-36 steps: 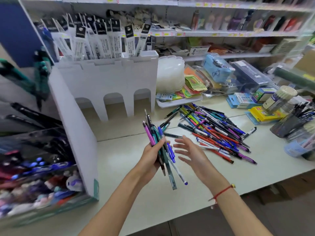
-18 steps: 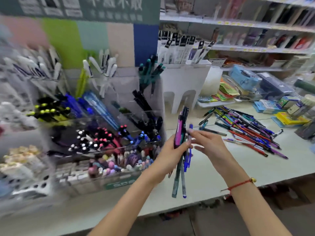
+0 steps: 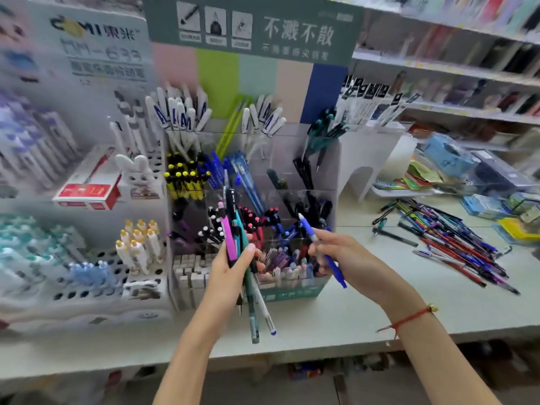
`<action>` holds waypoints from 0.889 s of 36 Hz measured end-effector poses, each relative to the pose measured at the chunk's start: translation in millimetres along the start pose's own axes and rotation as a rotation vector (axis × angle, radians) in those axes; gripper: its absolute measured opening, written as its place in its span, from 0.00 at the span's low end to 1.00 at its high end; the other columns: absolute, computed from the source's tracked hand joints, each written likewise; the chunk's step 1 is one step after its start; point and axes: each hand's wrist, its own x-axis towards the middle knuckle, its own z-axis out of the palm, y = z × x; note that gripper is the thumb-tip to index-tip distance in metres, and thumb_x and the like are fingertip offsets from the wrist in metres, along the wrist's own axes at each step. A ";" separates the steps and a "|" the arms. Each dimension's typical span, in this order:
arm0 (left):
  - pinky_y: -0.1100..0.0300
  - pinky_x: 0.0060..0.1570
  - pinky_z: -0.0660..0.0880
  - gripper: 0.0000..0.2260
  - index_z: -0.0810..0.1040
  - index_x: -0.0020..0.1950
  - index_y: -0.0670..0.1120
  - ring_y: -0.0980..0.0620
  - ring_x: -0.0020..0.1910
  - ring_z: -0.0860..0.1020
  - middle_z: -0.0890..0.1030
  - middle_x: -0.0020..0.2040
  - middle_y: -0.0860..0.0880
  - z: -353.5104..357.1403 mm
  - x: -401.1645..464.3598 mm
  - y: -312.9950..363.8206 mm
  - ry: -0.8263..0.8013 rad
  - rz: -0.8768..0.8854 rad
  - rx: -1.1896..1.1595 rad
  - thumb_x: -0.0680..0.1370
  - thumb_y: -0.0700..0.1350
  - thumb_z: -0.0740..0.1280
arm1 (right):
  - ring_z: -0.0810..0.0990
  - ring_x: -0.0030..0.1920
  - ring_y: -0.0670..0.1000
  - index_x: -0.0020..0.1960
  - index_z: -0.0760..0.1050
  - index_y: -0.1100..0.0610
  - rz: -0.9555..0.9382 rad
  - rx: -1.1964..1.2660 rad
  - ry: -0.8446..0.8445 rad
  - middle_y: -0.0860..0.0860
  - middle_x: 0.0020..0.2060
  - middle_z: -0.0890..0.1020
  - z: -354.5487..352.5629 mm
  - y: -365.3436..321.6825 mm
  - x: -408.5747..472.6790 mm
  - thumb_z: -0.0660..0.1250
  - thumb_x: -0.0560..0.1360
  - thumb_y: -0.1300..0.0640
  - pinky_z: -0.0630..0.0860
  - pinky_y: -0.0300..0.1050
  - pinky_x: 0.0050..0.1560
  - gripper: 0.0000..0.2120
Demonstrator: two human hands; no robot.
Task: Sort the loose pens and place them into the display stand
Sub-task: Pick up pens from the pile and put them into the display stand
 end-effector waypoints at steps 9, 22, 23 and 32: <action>0.66 0.30 0.77 0.04 0.74 0.54 0.48 0.59 0.29 0.79 0.80 0.30 0.54 -19.6 -14.4 11.9 0.148 0.111 -0.201 0.81 0.41 0.61 | 0.69 0.20 0.39 0.46 0.80 0.60 -0.278 -0.158 0.414 0.55 0.33 0.82 -12.4 -21.2 2.8 0.74 0.72 0.55 0.63 0.29 0.22 0.08; 0.63 0.36 0.78 0.06 0.75 0.55 0.51 0.59 0.32 0.79 0.80 0.32 0.56 -22.6 -1.7 13.2 0.226 0.109 -0.291 0.81 0.43 0.62 | 0.78 0.30 0.46 0.56 0.79 0.59 -0.296 -0.164 0.187 0.55 0.39 0.83 -4.6 -46.2 -4.0 0.63 0.78 0.65 0.76 0.34 0.32 0.10; 0.63 0.36 0.78 0.06 0.75 0.55 0.51 0.59 0.32 0.79 0.80 0.32 0.56 -22.9 -1.3 14.2 0.228 0.106 -0.298 0.81 0.43 0.62 | 0.78 0.30 0.45 0.57 0.78 0.60 -0.342 -0.167 0.210 0.54 0.39 0.83 1.0 -49.3 -0.6 0.63 0.79 0.64 0.75 0.34 0.32 0.09; 0.60 0.39 0.76 0.06 0.75 0.56 0.50 0.60 0.32 0.80 0.81 0.32 0.56 -31.3 0.4 17.0 0.175 0.090 -0.302 0.80 0.43 0.62 | 0.80 0.34 0.42 0.53 0.79 0.55 -0.653 -0.290 0.308 0.47 0.39 0.83 74.9 -84.1 55.7 0.63 0.80 0.57 0.77 0.38 0.37 0.06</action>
